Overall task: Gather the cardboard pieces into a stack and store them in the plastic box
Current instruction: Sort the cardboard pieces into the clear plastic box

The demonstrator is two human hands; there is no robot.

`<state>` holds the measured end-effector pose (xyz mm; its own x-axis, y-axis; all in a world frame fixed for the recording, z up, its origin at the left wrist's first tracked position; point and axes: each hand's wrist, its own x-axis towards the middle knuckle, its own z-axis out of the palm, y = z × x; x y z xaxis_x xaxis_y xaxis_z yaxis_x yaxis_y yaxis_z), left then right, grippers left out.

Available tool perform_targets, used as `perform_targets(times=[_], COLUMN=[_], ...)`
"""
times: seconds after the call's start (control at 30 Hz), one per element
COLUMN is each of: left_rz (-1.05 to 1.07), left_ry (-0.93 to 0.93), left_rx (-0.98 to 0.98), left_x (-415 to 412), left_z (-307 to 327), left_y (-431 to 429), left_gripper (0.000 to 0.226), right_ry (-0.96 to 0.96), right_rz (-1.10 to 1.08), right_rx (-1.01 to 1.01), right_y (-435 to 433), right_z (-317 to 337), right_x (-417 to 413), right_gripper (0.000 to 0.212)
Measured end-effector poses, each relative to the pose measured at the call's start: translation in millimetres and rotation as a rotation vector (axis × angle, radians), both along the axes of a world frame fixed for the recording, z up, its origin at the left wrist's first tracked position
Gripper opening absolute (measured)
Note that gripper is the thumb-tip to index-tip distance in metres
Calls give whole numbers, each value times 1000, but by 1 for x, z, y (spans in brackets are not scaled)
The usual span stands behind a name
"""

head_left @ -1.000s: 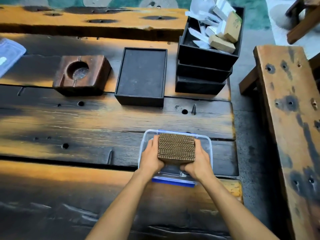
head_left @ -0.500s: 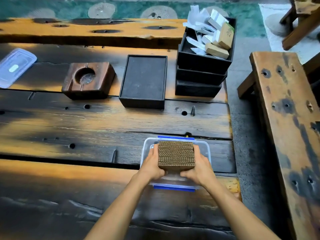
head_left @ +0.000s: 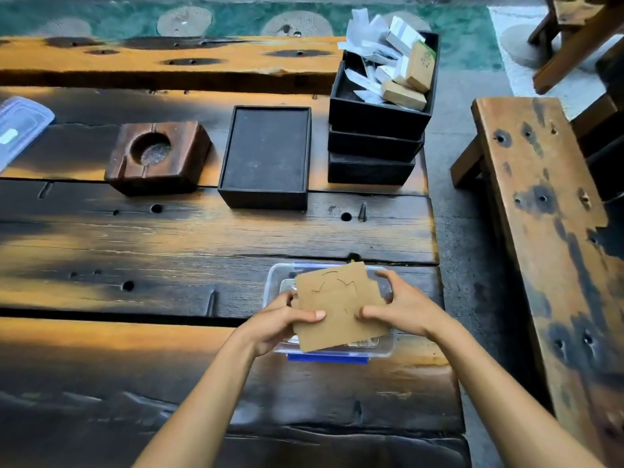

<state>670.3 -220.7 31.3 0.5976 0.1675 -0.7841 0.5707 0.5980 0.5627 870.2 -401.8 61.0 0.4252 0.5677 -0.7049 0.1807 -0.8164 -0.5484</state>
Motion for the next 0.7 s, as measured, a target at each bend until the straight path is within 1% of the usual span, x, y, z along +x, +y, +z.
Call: perform_targets(times=[0.03, 0.1, 0.2, 0.23, 0.3, 0.37, 0.47, 0.5, 0.57, 0.6, 0.63, 0.7], left_rz=[9, -15, -58, -82, -123, -120, -134, -171, -255, -278, -273, -172], left_ry=[15, 34, 36, 28, 18, 31, 95, 120, 148, 154, 159, 189], left_rx=[-46, -76, -88, -92, -96, -93, -74, -60, -48, -52, -49, -21], left_x=[1, 3, 5, 5, 6, 8, 24, 30, 41, 44, 47, 50], left_z=[-4, -11, -20, -22, -26, -31, -36, -38, -41, -41, -44, -46], left_y=[-2, -4, -1, 1, 4, 8, 13, 14, 16, 16, 15, 14], left_gripper=[88, 87, 89, 87, 83, 82, 85, 78, 52, 42, 42, 55], right_ry=[-18, -45, -165, -202, -243, -214, -156, -163, -187, -197, -207, -237], right_rz=[19, 50, 84, 78, 27, -44, -121, -136, -133, -125, -121, -117], right_rx=[-30, -65, -85, -88, -52, -3, 36, 44, 53, 57, 58, 61], right_y=[-1, -3, -8, -10, -17, -22, -23, -22, -20, -20, -20, -20], right_z=[0, -3, -4, -5, -8, -14, -23, -24, -27, -28, -29, -31], right_x=[-3, -11, -18, -19, -21, -23, -22, -22, -24, -26, -26, -27], right_gripper=[90, 76, 71, 72, 87, 96, 93, 92, 90, 90, 89, 83])
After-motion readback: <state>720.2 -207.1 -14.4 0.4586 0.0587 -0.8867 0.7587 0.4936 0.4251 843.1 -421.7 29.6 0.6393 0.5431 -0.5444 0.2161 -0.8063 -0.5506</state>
